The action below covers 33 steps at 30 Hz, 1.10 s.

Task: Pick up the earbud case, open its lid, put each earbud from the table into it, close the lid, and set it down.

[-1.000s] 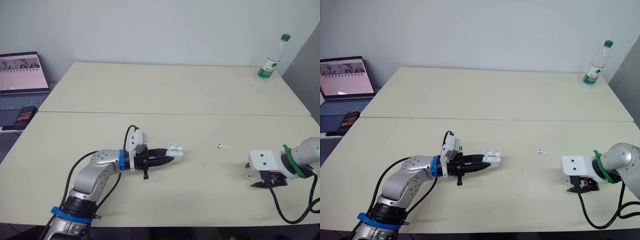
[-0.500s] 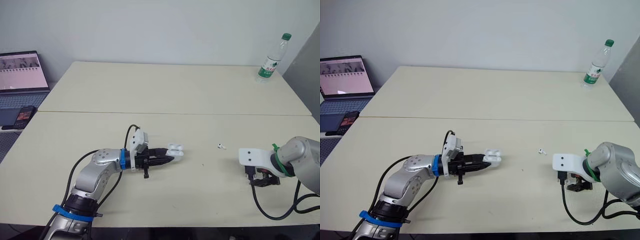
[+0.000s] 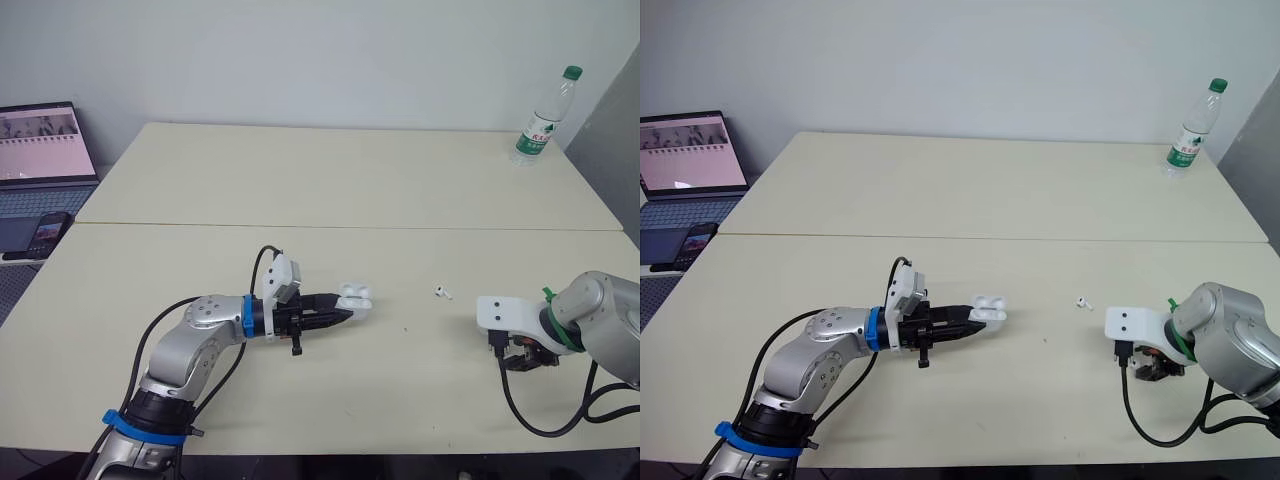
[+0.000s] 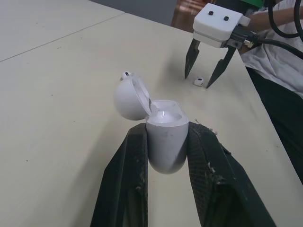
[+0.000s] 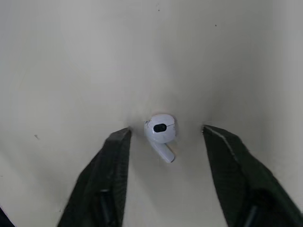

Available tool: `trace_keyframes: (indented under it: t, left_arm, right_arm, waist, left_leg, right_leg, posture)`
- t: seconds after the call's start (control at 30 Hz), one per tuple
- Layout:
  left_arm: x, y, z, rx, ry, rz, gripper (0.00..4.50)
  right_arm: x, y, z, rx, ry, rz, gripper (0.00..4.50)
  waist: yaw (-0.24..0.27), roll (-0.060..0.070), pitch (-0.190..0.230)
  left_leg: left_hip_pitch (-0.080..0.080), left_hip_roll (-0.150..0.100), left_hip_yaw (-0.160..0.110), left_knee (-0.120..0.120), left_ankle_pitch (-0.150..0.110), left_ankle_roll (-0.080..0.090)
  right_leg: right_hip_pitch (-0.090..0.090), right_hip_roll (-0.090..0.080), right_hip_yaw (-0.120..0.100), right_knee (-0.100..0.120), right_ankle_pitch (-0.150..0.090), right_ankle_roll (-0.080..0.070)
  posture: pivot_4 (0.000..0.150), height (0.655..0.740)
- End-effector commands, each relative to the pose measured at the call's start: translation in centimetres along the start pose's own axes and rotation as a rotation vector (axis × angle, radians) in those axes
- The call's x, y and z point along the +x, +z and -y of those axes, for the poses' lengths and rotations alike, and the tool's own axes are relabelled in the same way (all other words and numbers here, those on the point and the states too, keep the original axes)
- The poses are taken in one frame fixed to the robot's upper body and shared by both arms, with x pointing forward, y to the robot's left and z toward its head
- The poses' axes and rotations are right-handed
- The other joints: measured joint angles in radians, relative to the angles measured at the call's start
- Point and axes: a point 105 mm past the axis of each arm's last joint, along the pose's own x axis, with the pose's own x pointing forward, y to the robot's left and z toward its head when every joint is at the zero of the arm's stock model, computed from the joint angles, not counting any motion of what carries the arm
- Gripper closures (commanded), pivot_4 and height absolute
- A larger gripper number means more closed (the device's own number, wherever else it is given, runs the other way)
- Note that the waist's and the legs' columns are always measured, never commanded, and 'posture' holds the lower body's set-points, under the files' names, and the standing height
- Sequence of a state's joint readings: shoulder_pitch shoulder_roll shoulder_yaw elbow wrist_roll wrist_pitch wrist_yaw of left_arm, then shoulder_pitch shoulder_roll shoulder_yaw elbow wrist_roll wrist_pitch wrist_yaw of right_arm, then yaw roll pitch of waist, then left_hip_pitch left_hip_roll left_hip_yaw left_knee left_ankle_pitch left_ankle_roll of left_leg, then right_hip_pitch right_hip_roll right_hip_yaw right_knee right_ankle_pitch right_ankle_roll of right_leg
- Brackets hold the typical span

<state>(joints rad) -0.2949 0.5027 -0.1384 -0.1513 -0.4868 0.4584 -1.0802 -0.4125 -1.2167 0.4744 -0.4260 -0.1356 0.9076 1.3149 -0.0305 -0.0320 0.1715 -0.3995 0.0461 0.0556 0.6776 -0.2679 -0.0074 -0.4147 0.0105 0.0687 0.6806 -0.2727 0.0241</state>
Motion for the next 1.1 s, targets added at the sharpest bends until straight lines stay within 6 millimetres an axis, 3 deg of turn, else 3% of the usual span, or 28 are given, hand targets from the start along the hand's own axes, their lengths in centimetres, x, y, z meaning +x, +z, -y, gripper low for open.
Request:
trace_keyframes:
  t: [0.03, 0.1, 0.3, 0.43, 0.57, 0.7, 0.93, 1.1]
  left_arm:
    - [-0.1, 1.3, 0.1, 0.045, -0.006, 0.031, 3.72]
    - [-0.2, 1.1, 0.1, 0.043, -0.006, 0.031, 3.72]
    - [-0.1, 1.0, 0.1, 0.040, -0.008, 0.032, 3.72]
    - [0.0, 1.1, 0.1, 0.037, -0.014, 0.035, 3.72]
    - [0.5, 1.4, 0.1, 0.012, -0.010, 0.070, 3.72]
    - [1.4, 2.2, -0.6, -0.038, 0.025, 0.135, 3.72]
    - [5.1, 4.4, -2.4, -0.032, 0.207, 0.275, 3.72]
    - [7.2, 5.7, -2.9, 0.019, 0.307, 0.351, 3.72]
  right_arm:
    - [-0.7, 0.2, 0.3, -0.009, -0.018, 0.001, 3.46]
    - [-0.8, 0.3, 0.2, -0.010, -0.016, 0.004, 4.10]
    - [-1.1, 0.5, 0.3, -0.016, -0.029, 0.017, 4.09]
    - [-1.8, 1.7, 0.9, -0.003, -0.072, 0.100, 4.09]
    - [-3.6, 4.6, 2.4, 0.054, -0.168, 0.334, 4.09]
    - [-6.2, 7.7, 3.9, 0.223, -0.249, 0.639, 4.09]
    - [-11.7, 11.7, 6.4, 0.522, -0.319, 1.103, 4.09]
    - [-13.4, 13.8, 7.0, 0.756, -0.254, 1.332, 4.09]
  waist:
    - [0.000, 0.000, 0.000]
    - [0.000, 0.000, 0.000]
    - [0.000, 0.000, 0.000]
    - [0.000, 0.000, 0.000]
    - [-0.001, 0.000, 0.000]
    - [-0.001, 0.000, 0.000]
    - [0.001, 0.000, 0.000]
    - [0.000, 0.001, -0.001]
  left_leg:
    - [0.000, 0.000, 0.000, 0.000, 0.000, 0.000]
    - [0.000, 0.000, 0.000, 0.000, 0.000, 0.000]
    - [0.000, 0.000, 0.000, 0.000, 0.000, 0.000]
    - [0.000, 0.000, 0.000, 0.000, 0.000, 0.000]
    - [0.000, 0.000, 0.000, 0.000, 0.000, 0.000]
    - [0.000, 0.000, -0.001, 0.001, 0.000, 0.000]
    - [-0.001, -0.001, -0.003, 0.001, 0.000, 0.000]
    - [-0.001, -0.001, -0.003, 0.000, 0.000, 0.000]
  right_leg:
    - [0.000, 0.000, 0.000, 0.000, 0.000, 0.000]
    - [0.000, 0.000, 0.000, 0.000, 0.000, 0.000]
    - [0.000, 0.000, 0.000, 0.000, 0.000, 0.000]
    - [0.000, 0.000, 0.000, 0.000, 0.000, 0.000]
    - [0.000, 0.001, 0.000, 0.000, 0.000, 0.000]
    - [0.001, 0.003, 0.001, 0.000, 0.001, 0.000]
    - [0.002, 0.003, 0.002, 0.001, 0.002, 0.001]
    - [0.002, 0.003, 0.002, 0.001, 0.002, 0.001]
  posture:
    - [0.150, 0.7362]
    - [0.150, 0.7362]
    - [0.150, 0.7362]
    - [0.150, 0.7362]
    - [0.150, 0.7362]
    - [0.150, 0.7362]
    - [0.150, 0.7362]
    - [0.150, 0.7362]
